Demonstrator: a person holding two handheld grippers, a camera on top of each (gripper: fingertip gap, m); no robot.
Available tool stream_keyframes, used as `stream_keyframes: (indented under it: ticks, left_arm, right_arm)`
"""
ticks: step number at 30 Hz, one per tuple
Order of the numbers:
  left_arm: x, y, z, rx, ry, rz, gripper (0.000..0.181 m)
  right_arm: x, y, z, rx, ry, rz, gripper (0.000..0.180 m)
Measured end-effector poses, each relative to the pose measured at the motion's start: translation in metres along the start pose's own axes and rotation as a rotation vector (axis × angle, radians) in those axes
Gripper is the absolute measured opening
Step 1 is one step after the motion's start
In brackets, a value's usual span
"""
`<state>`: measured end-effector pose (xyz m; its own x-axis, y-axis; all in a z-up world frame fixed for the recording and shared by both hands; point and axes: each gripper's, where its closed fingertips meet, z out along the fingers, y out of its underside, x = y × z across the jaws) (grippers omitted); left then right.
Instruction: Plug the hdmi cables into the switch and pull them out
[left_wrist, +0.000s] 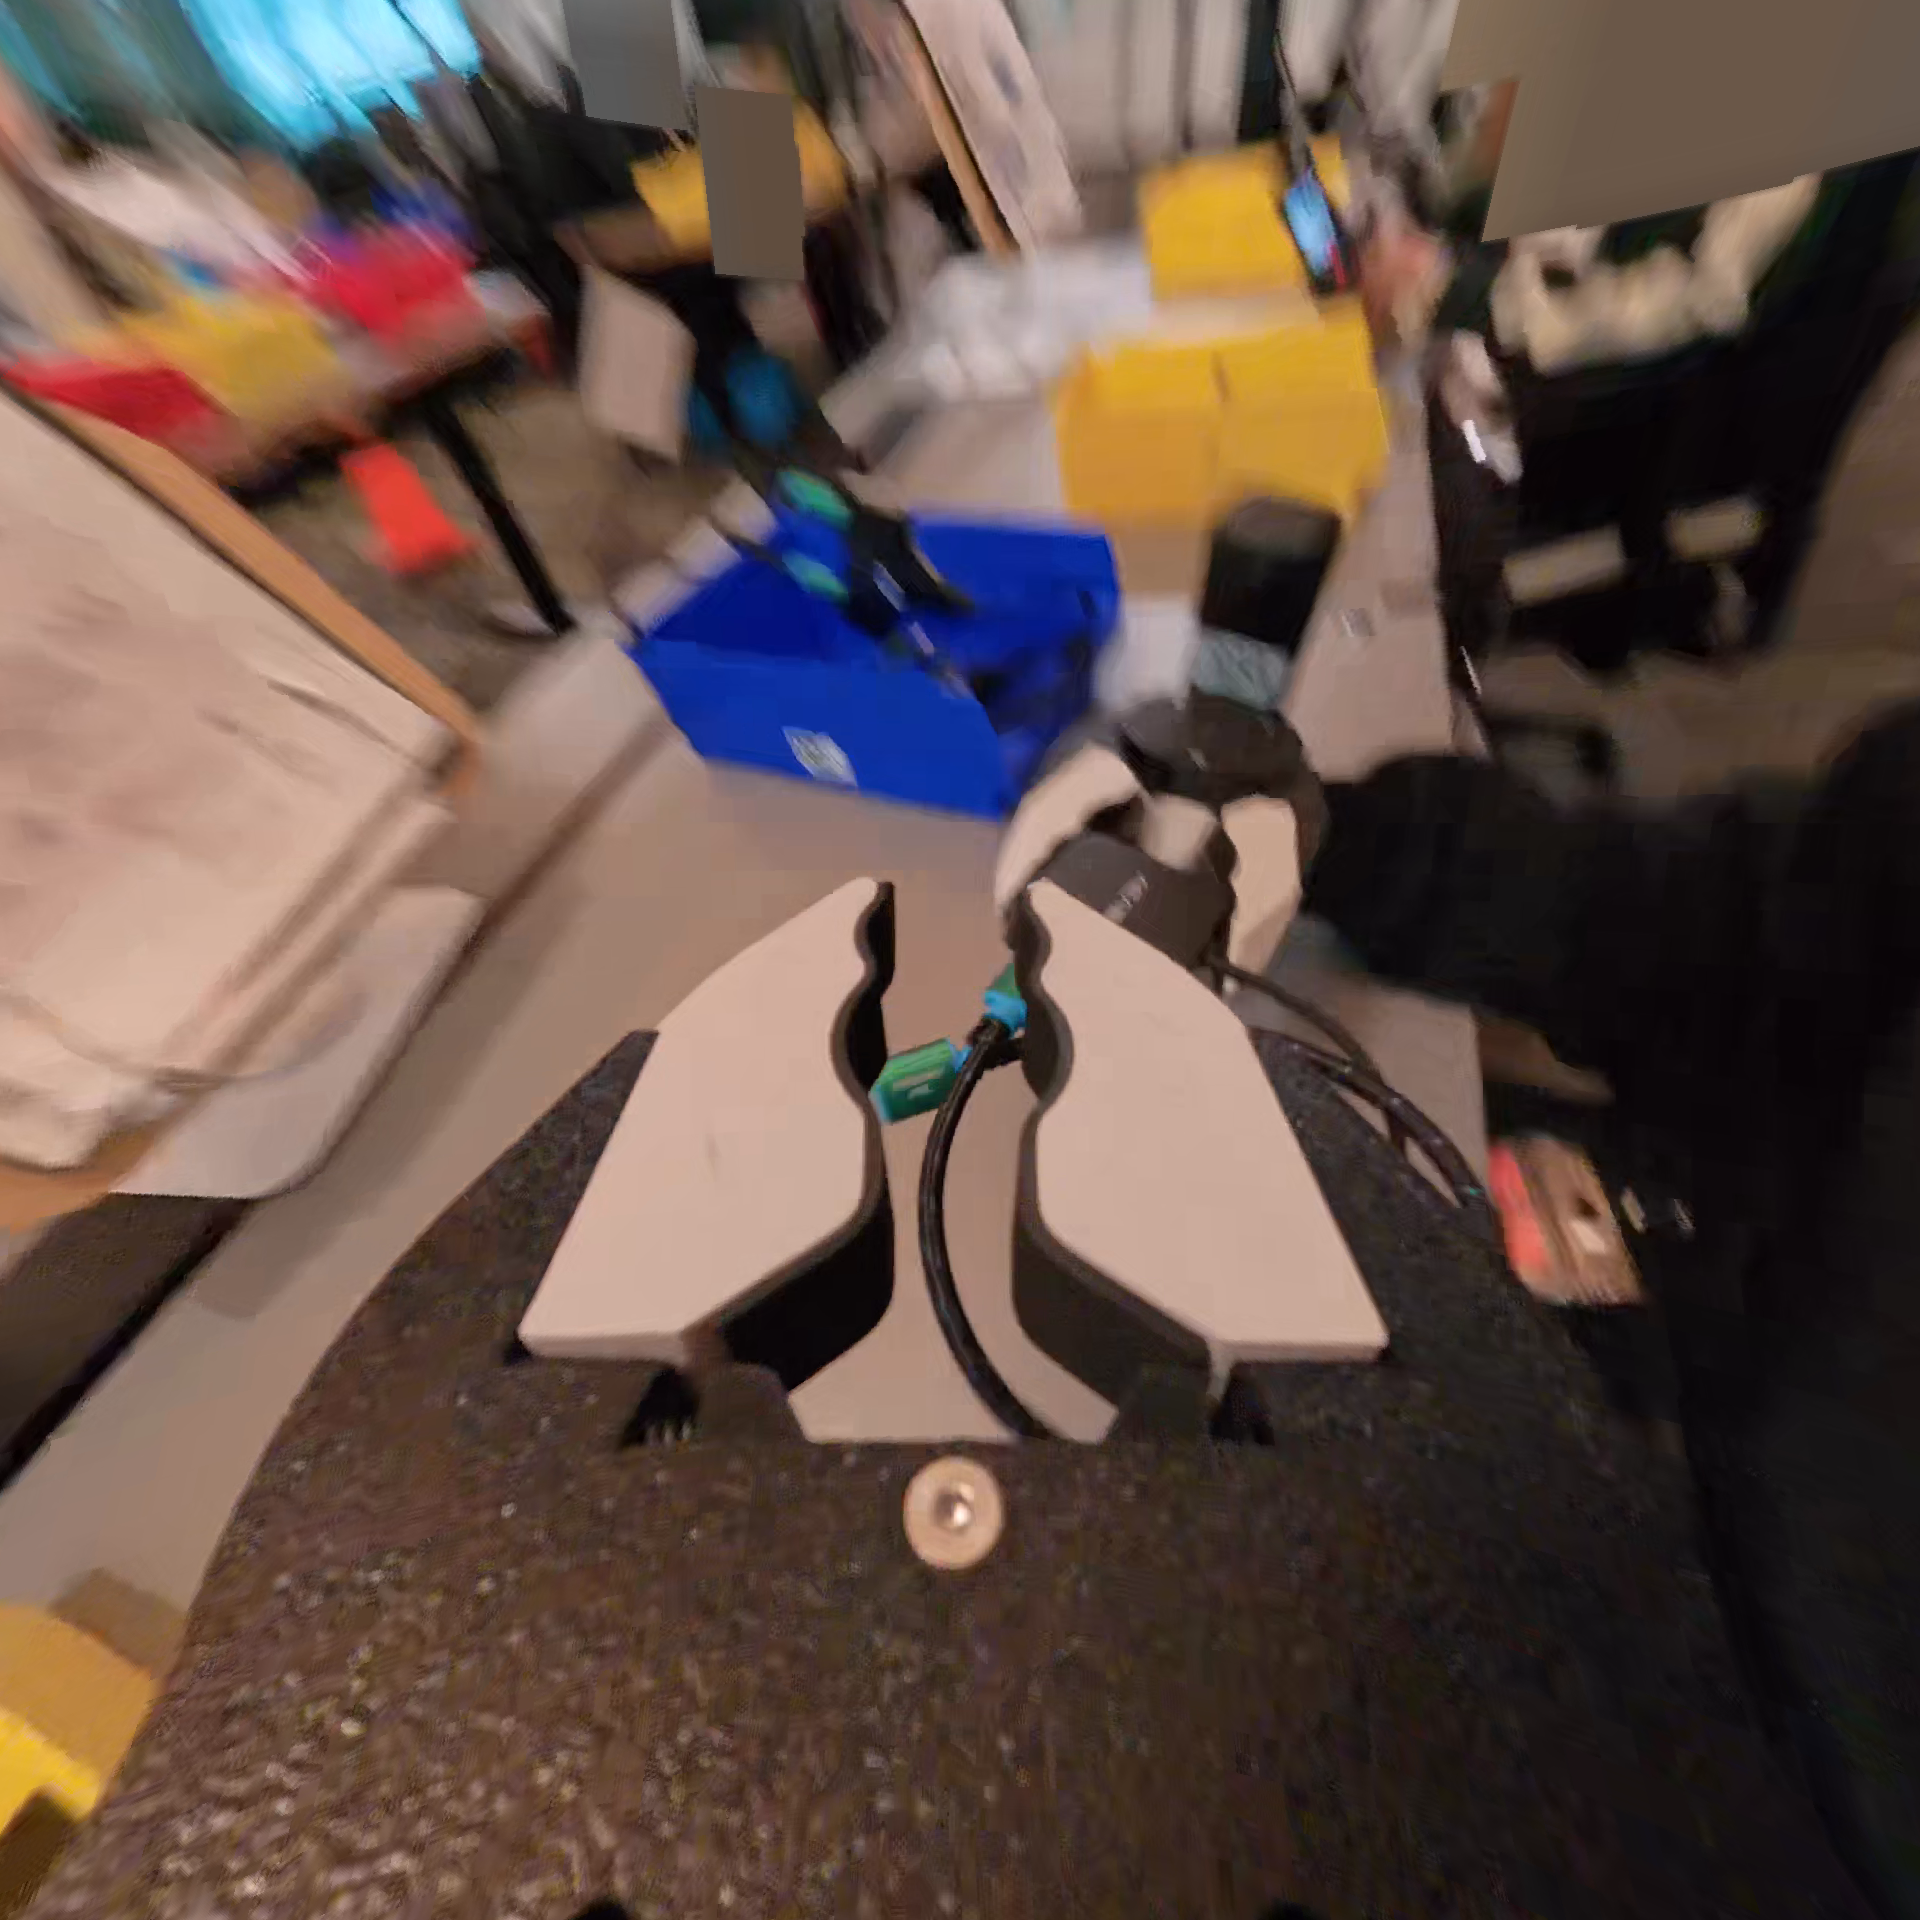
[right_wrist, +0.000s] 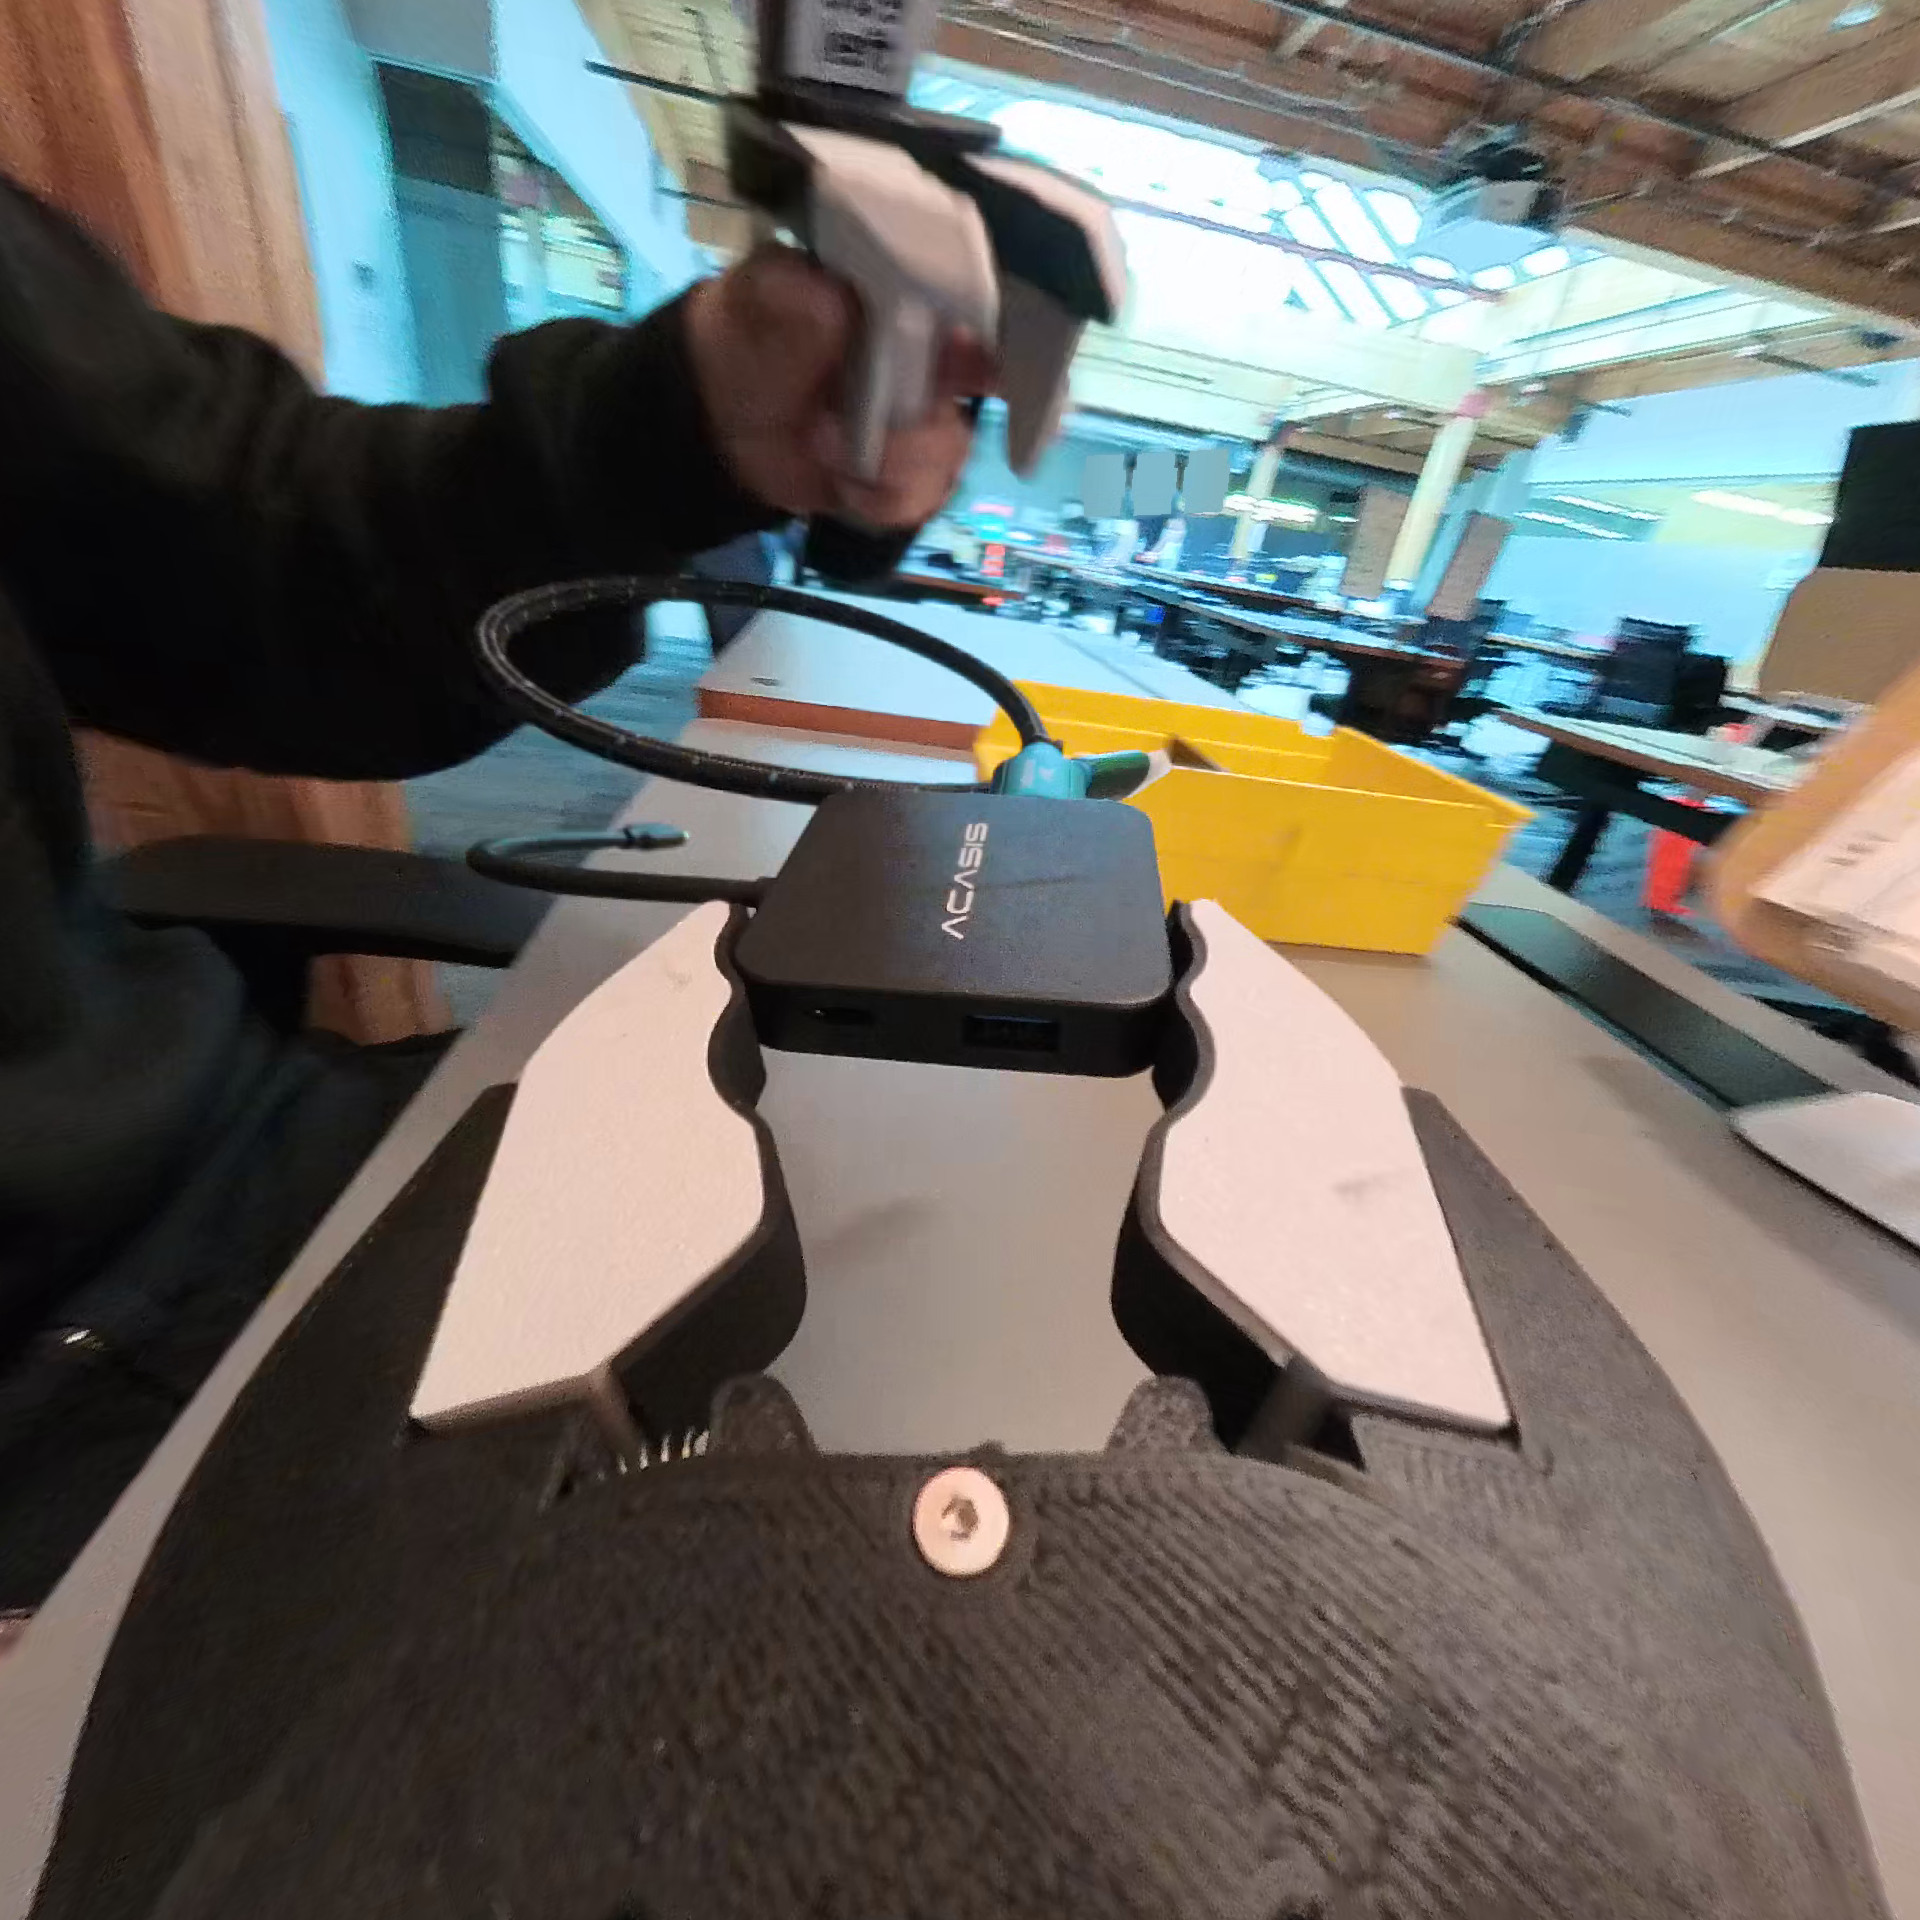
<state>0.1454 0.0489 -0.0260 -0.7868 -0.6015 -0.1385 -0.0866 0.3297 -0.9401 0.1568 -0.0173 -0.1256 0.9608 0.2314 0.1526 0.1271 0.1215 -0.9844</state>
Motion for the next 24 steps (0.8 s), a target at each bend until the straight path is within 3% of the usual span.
stream_keyframes:
  ticks: [2, 5, 9, 12, 17, 21, 24]
  left_arm:
    - [-0.021, -0.021, -0.033, 0.164, -0.158, 0.004, 0.021]
    - [-0.036, 0.006, -0.056, 0.179, -0.306, 0.015, 0.021]
    - [-0.009, 0.095, -0.032, -0.015, -0.198, -0.065, 0.023]
    - [0.021, 0.134, -0.013, -0.063, -0.101, -0.092, 0.022]
    - [0.041, 0.154, 0.001, -0.078, -0.025, -0.110, 0.021]
    - [0.040, 0.151, 0.010, -0.044, 0.002, -0.152, 0.018]
    - [0.041, 0.149, 0.017, -0.028, 0.018, -0.167, 0.016]
  right_arm:
    - [0.024, -0.008, -0.023, 0.004, 0.136, -0.019, 0.076]
    - [0.067, -0.039, -0.078, 0.083, 0.431, -0.044, 0.075]
    - [0.111, -0.086, -0.186, 0.145, 1.015, -0.113, 0.076]
    - [0.122, -0.090, -0.266, 0.191, 1.330, 0.046, 0.075]
    - [0.145, -0.053, -0.337, 0.373, 1.437, 0.464, 0.075]
    - [0.177, -0.027, -0.341, 0.361, 1.412, 0.674, 0.075]
    - [0.197, -0.010, -0.342, 0.224, 1.466, 0.693, 0.074]
